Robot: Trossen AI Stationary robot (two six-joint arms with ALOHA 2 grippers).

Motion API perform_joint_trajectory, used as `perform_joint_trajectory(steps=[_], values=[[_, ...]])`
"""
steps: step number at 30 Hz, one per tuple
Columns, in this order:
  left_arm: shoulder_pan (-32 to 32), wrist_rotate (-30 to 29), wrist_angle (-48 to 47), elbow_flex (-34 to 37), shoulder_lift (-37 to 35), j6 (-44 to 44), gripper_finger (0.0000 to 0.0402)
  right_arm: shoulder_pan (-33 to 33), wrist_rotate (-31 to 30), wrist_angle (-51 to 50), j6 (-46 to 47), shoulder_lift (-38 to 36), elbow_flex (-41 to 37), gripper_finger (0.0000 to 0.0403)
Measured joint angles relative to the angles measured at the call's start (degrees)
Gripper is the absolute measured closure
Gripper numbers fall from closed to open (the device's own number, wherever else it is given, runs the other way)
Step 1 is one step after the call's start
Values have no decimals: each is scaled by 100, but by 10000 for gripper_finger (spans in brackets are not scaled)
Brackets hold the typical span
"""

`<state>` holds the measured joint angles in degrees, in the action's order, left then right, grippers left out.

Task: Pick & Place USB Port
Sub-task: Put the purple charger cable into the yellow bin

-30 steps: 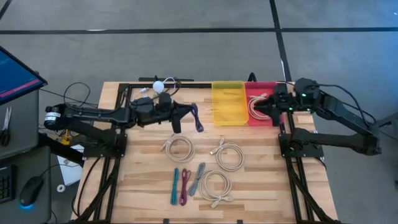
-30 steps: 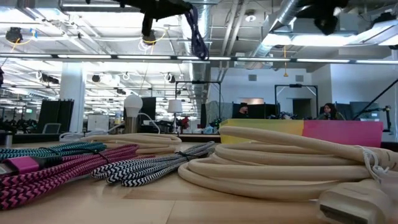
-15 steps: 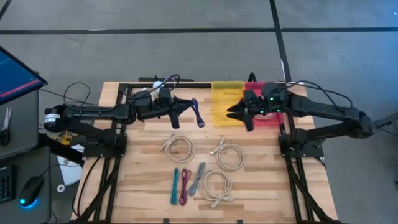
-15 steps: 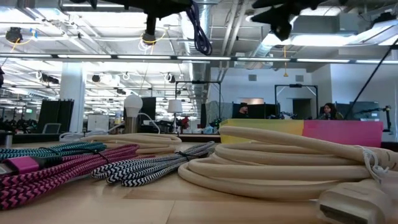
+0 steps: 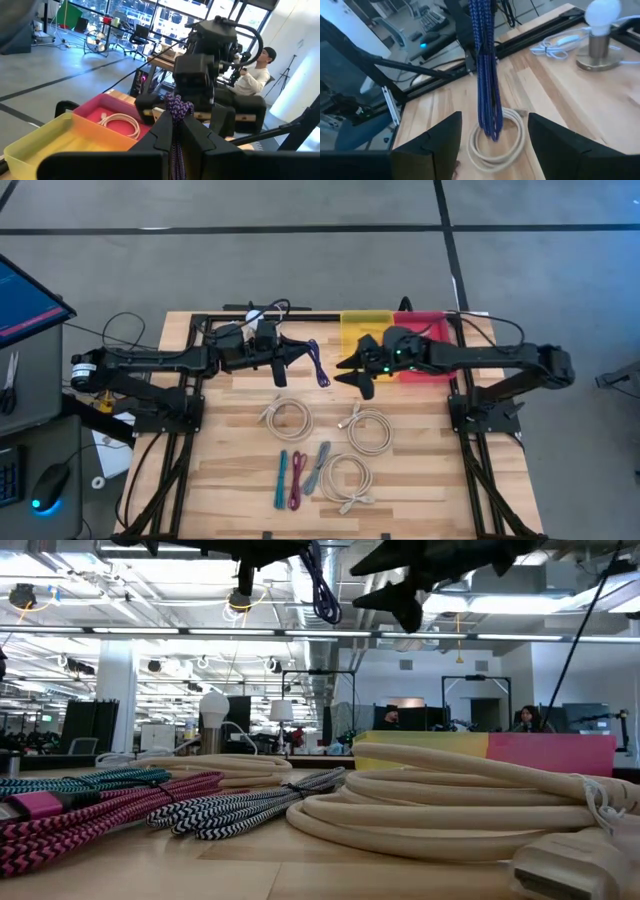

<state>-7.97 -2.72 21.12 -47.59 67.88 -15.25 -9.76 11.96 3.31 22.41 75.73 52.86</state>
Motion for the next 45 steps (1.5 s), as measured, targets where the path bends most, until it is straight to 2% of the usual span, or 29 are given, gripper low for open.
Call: perform_joint_trajectory(steps=[5,14,18,22,27,29,33,38,45], values=[[4,0,44,2,0,-56,387,7,25,297,161,302,0,195],[2,-7,83,2,0,-151,387,9,625,1257,655,727,1,198],[2,-17,83,2,0,-152,387,42,667,1450,682,893,0,207],[2,-20,86,2,0,-153,387,43,615,1529,704,908,-2,252],[2,-24,113,2,-1,-155,387,20,604,1693,699,906,-2,358],[2,-23,118,3,-4,-156,386,26,604,1729,594,906,-2,386],[2,-22,116,2,-4,-155,375,38,604,1725,556,906,-2,381],[2,-24,116,2,-4,-155,342,36,460,1694,494,875,-2,393],[2,-22,41,13,-107,-36,317,-241,32,987,391,331,0,394]])
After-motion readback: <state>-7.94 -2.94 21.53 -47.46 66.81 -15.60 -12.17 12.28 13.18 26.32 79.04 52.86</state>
